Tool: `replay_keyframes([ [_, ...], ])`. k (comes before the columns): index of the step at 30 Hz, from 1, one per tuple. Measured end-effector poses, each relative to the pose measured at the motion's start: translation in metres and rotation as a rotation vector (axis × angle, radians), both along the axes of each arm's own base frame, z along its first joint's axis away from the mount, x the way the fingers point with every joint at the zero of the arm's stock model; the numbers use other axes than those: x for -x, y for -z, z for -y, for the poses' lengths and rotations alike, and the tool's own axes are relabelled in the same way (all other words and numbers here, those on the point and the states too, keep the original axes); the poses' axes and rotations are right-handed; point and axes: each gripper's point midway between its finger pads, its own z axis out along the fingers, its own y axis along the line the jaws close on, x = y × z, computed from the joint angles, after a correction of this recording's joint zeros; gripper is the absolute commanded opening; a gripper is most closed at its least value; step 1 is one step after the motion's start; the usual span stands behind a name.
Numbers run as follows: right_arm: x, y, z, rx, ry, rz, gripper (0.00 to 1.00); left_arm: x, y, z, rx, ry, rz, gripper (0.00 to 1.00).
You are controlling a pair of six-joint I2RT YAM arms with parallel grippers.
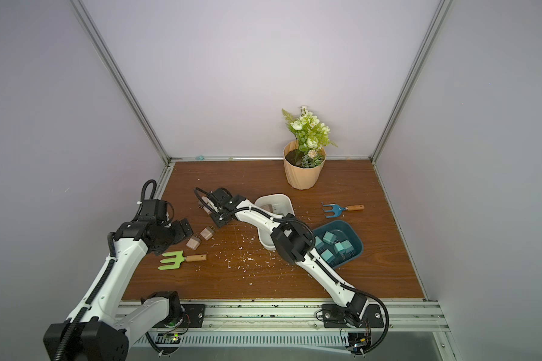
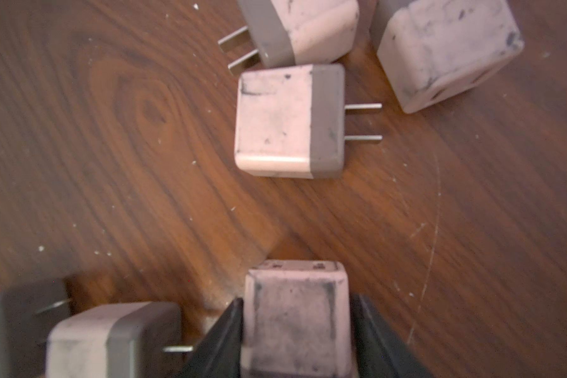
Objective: Place the plugs by color into the storage box
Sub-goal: Pick up the plug from the center of the board, then place the plug in the storage box.
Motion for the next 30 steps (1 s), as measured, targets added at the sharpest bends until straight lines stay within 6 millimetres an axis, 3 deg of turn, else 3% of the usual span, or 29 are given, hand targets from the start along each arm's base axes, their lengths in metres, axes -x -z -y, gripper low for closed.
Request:
replay_keyframes([
  [5,-0.001,-0.001,0.001,-0.001,0.01,-0.003,0.49,0.0,0.0,0.0,-0.001,0.0,0.0,0.98],
  [10,-0.002,-0.016,0.022,0.021,0.046,-0.014,0.49,0.0,0.0,0.0,-0.002,-0.001,0.0,0.99],
  [14,-0.01,-0.06,0.052,0.008,0.1,0.01,0.49,0.0,0.0,0.0,-0.001,-0.001,0.001,0.98],
  [18,-0.019,-0.119,0.092,-0.038,0.174,0.069,0.49,-0.001,0.0,0.0,0.001,-0.001,0.003,0.98],
  [21,-0.02,-0.144,0.129,-0.044,0.24,0.102,0.49,-0.001,0.0,0.0,0.002,0.0,0.004,0.98],
  [24,-0.012,-0.142,0.163,-0.016,0.295,0.099,0.49,-0.001,0.0,0.0,0.002,0.0,0.005,0.98],
  [30,0.026,-0.078,0.224,0.115,0.377,-0.011,0.5,-0.001,-0.001,0.0,0.003,0.0,0.005,0.98],
])
